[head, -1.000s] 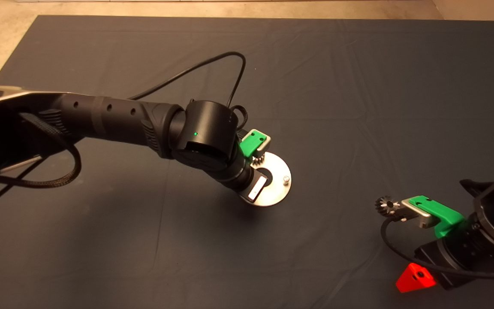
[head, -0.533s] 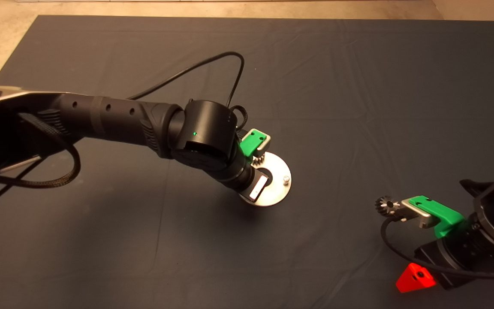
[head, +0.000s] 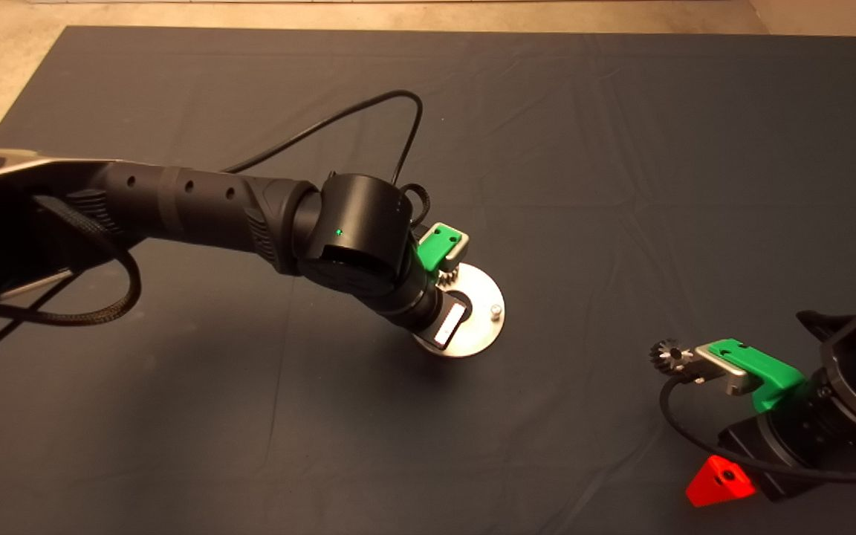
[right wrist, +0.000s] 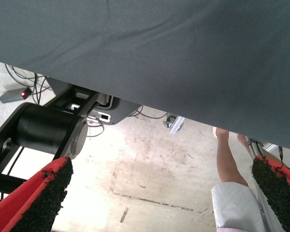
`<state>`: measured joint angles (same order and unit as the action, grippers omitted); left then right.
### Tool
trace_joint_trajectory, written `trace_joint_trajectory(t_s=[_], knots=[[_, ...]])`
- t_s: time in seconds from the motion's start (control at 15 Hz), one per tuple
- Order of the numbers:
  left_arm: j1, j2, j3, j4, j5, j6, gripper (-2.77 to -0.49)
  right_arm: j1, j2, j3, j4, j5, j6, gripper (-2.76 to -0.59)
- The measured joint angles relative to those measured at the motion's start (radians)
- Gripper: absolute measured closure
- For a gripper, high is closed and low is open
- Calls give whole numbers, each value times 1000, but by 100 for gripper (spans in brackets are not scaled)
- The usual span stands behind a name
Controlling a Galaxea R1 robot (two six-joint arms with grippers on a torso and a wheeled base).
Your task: Install three planetary gears onto the carrier pins
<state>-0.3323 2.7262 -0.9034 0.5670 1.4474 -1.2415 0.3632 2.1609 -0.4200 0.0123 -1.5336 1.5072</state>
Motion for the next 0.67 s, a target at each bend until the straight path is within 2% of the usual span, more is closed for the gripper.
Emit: trace_joint_trajectory(t_s=[0.67], knots=[[2,2,2,8,2,0,-82,0,0,0,0,0,0,-276]])
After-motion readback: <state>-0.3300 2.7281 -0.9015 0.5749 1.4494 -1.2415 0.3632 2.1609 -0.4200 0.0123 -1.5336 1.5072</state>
